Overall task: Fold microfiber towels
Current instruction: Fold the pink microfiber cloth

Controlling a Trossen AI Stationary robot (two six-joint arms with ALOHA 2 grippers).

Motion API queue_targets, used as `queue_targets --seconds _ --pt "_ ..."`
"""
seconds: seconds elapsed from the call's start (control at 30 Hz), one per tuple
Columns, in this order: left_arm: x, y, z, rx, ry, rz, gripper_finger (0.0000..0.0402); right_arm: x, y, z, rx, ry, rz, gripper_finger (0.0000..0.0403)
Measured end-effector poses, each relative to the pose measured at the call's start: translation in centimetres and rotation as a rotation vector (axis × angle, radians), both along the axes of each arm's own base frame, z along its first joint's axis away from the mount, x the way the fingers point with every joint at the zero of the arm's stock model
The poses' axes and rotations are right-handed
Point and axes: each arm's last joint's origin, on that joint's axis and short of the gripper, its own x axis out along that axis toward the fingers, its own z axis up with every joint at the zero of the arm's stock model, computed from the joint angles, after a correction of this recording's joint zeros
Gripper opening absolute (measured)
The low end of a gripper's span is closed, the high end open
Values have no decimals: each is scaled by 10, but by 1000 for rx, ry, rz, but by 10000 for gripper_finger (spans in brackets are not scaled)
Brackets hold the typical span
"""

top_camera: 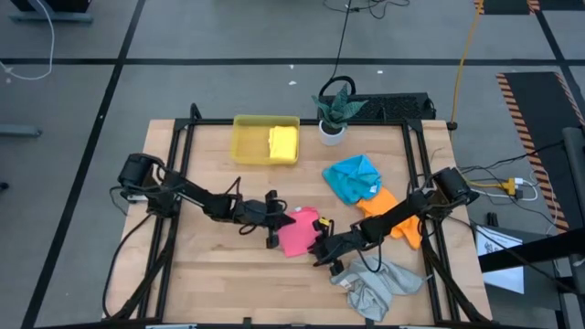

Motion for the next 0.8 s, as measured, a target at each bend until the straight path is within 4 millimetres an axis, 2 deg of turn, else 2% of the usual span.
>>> queue_targets --seconds 0.13,0.27,0.4,0.6,0.7,0.8 --pt "2 7 -13 11 47 19 7 0 1 3 6 -10 -1 6" --pt "3 11 -24 5 81 37 4 0 2 9 24 -37 -4 11" --pt "2 11 -28 -4 105 45 12 0 2 14 33 -52 -2 47" --pt "2 11 -27 -7 99 47 3 5 5 18 67 -125 3 129" --pt "4 11 -18 -44 40 37 8 6 6 9 42 -114 20 160" --pt "6 9 -12 -57 -4 8 8 8 8 -3 -11 -100 23 173"
